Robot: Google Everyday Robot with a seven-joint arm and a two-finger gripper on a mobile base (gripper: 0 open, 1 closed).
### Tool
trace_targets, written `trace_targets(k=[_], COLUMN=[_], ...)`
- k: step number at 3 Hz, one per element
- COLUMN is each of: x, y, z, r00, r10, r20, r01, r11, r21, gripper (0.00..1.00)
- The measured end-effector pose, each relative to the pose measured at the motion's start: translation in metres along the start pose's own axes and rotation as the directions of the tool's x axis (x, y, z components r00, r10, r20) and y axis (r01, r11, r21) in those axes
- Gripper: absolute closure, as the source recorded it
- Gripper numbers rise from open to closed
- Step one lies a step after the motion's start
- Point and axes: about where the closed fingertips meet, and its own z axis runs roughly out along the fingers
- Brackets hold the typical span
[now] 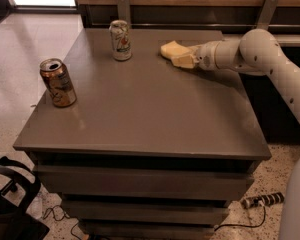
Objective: Move sponge near orange can
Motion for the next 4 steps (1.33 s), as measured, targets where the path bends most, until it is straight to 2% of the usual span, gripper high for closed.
trace_targets(k=[4], x=[-0.0003], y=[0.0001], z=[-0.0003], r00=[1.0], r10=[0.0], r20=[0.0], r01=[0.0], r11=[1.0], r21=[0.0], gripper=[1.0])
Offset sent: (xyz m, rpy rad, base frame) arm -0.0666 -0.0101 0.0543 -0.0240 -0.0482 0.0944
